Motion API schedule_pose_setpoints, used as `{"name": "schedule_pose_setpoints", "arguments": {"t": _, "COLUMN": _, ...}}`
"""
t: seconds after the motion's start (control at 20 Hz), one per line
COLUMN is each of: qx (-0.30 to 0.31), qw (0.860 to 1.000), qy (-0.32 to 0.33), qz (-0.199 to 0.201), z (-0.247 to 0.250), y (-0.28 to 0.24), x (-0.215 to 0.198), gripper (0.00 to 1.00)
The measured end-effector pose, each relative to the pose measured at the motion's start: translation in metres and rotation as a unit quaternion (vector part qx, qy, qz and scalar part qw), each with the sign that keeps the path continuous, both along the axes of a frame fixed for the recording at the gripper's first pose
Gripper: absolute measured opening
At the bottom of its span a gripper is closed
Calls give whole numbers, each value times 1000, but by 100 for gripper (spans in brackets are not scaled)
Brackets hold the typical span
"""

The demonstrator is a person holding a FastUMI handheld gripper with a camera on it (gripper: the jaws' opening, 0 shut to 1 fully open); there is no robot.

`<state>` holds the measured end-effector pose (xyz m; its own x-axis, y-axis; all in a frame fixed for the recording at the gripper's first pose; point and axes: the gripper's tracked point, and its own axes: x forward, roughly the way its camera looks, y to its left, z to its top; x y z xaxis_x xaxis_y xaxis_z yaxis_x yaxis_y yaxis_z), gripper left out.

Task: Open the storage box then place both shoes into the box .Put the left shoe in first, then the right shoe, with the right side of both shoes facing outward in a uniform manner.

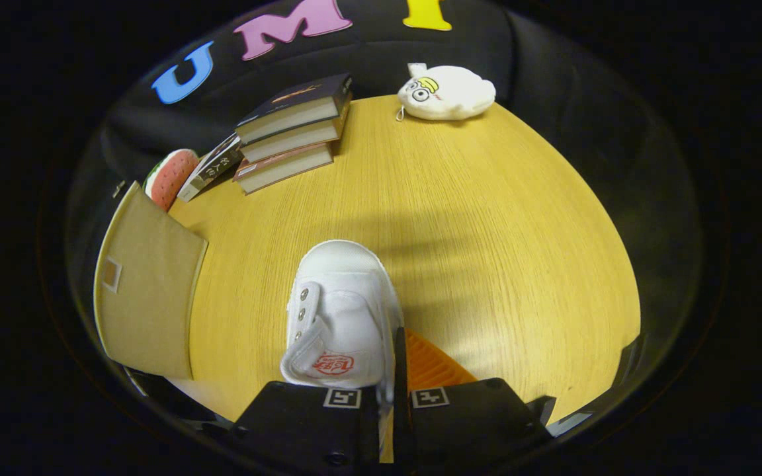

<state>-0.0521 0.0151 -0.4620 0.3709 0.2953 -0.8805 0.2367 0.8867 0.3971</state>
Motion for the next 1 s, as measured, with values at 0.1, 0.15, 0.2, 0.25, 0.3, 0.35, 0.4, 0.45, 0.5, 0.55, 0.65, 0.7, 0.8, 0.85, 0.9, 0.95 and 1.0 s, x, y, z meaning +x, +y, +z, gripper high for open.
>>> {"name": "schedule_pose_setpoints", "arguments": {"t": 0.1, "qx": 23, "qw": 999, "qy": 1, "qz": -36, "z": 21, "y": -1, "x": 5, "gripper": 8}}
{"name": "schedule_pose_setpoints", "arguments": {"t": 0.15, "qx": 36, "qw": 998, "qy": -4, "qz": -48, "z": 34, "y": 1, "x": 9, "gripper": 8}}
{"name": "schedule_pose_setpoints", "arguments": {"t": 0.2, "qx": 45, "qw": 997, "qy": -9, "qz": -57, "z": 49, "y": 4, "x": 12, "gripper": 8}}
{"name": "schedule_pose_setpoints", "arguments": {"t": 0.25, "qx": 53, "qw": 996, "qy": -14, "qz": -64, "z": 64, "y": 7, "x": 15, "gripper": 8}}
{"name": "schedule_pose_setpoints", "arguments": {"t": 0.3, "qx": 59, "qw": 996, "qy": -20, "qz": -67, "z": 80, "y": 12, "x": 19, "gripper": 8}}
{"name": "schedule_pose_setpoints", "arguments": {"t": 0.35, "qx": 67, "qw": 995, "qy": -26, "qz": -67, "z": 96, "y": 18, "x": 23, "gripper": 8}}
{"name": "schedule_pose_setpoints", "arguments": {"t": 0.4, "qx": 76, "qw": 994, "qy": -30, "qz": -66, "z": 112, "y": 26, "x": 27, "gripper": 8}}
{"name": "schedule_pose_setpoints", "arguments": {"t": 0.45, "qx": 87, "qw": 994, "qy": -37, "qz": -63, "z": 130, "y": 34, "x": 31, "gripper": 8}}
{"name": "schedule_pose_setpoints", "arguments": {"t": 0.5, "qx": 96, "qw": 993, "qy": -47, "qz": -59, "z": 147, "y": 44, "x": 37, "gripper": 8}}
{"name": "schedule_pose_setpoints", "arguments": {"t": 0.55, "qx": 102, "qw": 992, "qy": -58, "qz": -53, "z": 164, "y": 54, "x": 42, "gripper": 8}}
{"name": "schedule_pose_setpoints", "arguments": {"t": 0.65, "qx": 111, "qw": 990, "qy": -77, "qz": -40, "z": 196, "y": 75, "x": 53, "gripper": 8}}
{"name": "schedule_pose_setpoints", "arguments": {"t": 0.7, "qx": 116, "qw": 989, "qy": -83, "qz": -35, "z": 211, "y": 86, "x": 58, "gripper": 8}}
{"name": "schedule_pose_setpoints", "arguments": {"t": 0.8, "qx": 129, "qw": 988, "qy": -87, "qz": -25, "z": 236, "y": 111, "x": 67, "gripper": 8}}
{"name": "schedule_pose_setpoints", "arguments": {"t": 0.85, "qx": 134, "qw": 987, "qy": -87, "qz": -20, "z": 246, "y": 122, "x": 69, "gripper": 8}}
{"name": "schedule_pose_setpoints", "arguments": {"t": 0.9, "qx": 136, "qw": 987, "qy": -84, "qz": -17, "z": 255, "y": 133, "x": 72, "gripper": 8}}
{"name": "schedule_pose_setpoints", "arguments": {"t": 0.95, "qx": 137, "qw": 987, "qy": -82, "qz": -14, "z": 261, "y": 143, "x": 75, "gripper": 8}}
{"name": "schedule_pose_setpoints", "arguments": {"t": 1.0, "qx": 136, "qw": 987, "qy": -80, "qz": -12, "z": 265, "y": 154, "x": 78, "gripper": 8}}
